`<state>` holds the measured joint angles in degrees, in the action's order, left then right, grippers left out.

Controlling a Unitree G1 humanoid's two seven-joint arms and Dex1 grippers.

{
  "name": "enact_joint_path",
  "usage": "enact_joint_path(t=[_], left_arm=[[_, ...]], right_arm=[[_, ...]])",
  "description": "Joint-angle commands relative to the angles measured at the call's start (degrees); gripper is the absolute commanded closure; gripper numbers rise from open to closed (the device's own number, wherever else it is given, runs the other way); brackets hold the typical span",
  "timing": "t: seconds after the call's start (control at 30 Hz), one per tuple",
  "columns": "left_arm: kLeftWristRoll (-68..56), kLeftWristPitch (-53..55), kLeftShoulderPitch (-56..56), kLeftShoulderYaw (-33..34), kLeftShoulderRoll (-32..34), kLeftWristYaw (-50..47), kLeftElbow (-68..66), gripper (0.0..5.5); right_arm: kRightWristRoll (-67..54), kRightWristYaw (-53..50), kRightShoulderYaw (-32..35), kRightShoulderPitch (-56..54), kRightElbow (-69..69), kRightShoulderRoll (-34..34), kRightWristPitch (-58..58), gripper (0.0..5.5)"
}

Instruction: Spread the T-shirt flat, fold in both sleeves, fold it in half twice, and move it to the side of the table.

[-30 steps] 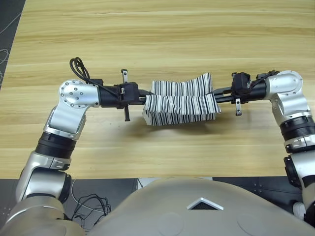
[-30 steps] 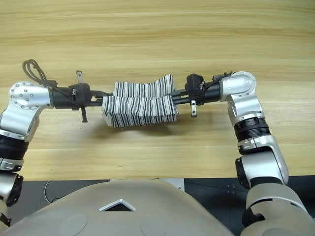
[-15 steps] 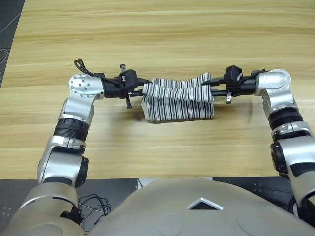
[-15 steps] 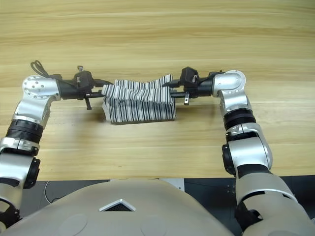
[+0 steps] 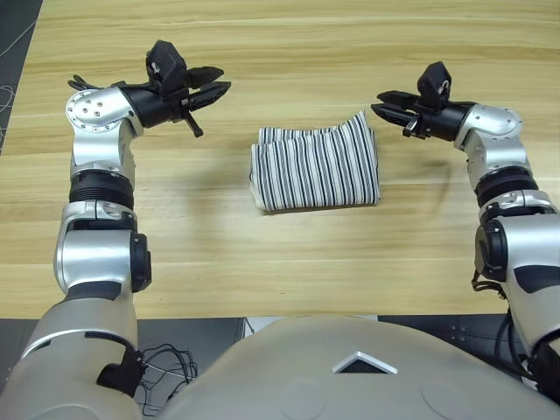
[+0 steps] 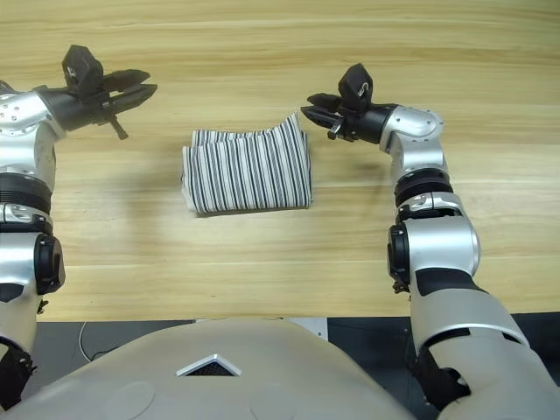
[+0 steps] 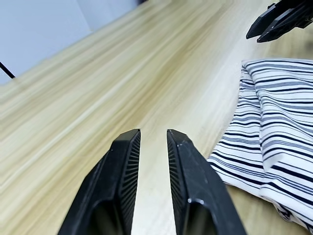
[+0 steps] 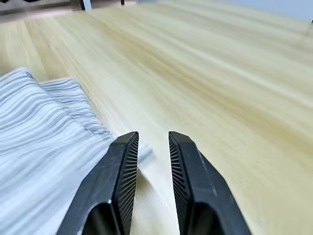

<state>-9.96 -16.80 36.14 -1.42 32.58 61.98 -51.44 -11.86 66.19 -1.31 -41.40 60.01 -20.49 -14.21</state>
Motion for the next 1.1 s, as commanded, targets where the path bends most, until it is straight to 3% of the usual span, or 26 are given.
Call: enact_joint_path(t=[0.03,0.17,0.33,0.47,0.57,0.7,0.8,0.9,1.0,1.1], left_arm=[[-0.5,-1.9,-0.8,2.8,1.0,-1.6,0.7,4.50],[0.1,-3.5,-1.7,4.0,0.7,-2.7,0.0,4.50],[0.1,-4.7,-3.1,5.2,0.5,-4.7,1.9,4.50],[1.1,-7.0,-5.2,5.9,-0.8,-10.6,8.3,4.50],[2.0,-7.7,-5.2,6.8,-1.8,-16.6,11.4,4.50],[5.5,-4.6,-4.4,7.7,-2.8,-29.2,9.7,4.50],[12.5,-2.6,-3.2,5.2,-5.6,-42.9,2.6,4.50],[14.6,-1.6,0.1,5.2,-7.8,-51.2,-4.9,4.50],[13.5,-4.4,2.7,7.3,-8.7,-56.1,-7.1,4.50],[9.4,-10.8,1.4,11.5,-11.1,-60.3,-3.9,4.50]], right_arm=[[-6.6,7.6,-1.2,5.7,-18.2,4.7,4.5,4.37],[-0.6,6.2,-7.7,9.9,-22.7,7.3,0.7,4.37],[13.8,-2.9,-16.2,8.1,-10.1,9.5,-8.2,4.37],[33.7,-24.9,-27.9,0.4,4.7,8.0,-9.0,4.37],[41.4,-31.1,-33.1,-4.6,10.2,2.8,-6.2,4.37],[41.7,-32.5,-30.8,-8.0,14.8,-11.0,-3.1,4.37],[40.7,-30.6,-28.7,-2.0,16.4,-23.4,-1.0,4.37],[40.7,-33.7,-27.4,2.7,13.1,-27.7,-2.6,4.37],[41.7,-55.6,-22.4,-1.5,-1.6,-24.9,-4.8,4.37],[54.7,-84.0,-24.2,-5.8,-19.0,-16.0,-1.6,4.37]])
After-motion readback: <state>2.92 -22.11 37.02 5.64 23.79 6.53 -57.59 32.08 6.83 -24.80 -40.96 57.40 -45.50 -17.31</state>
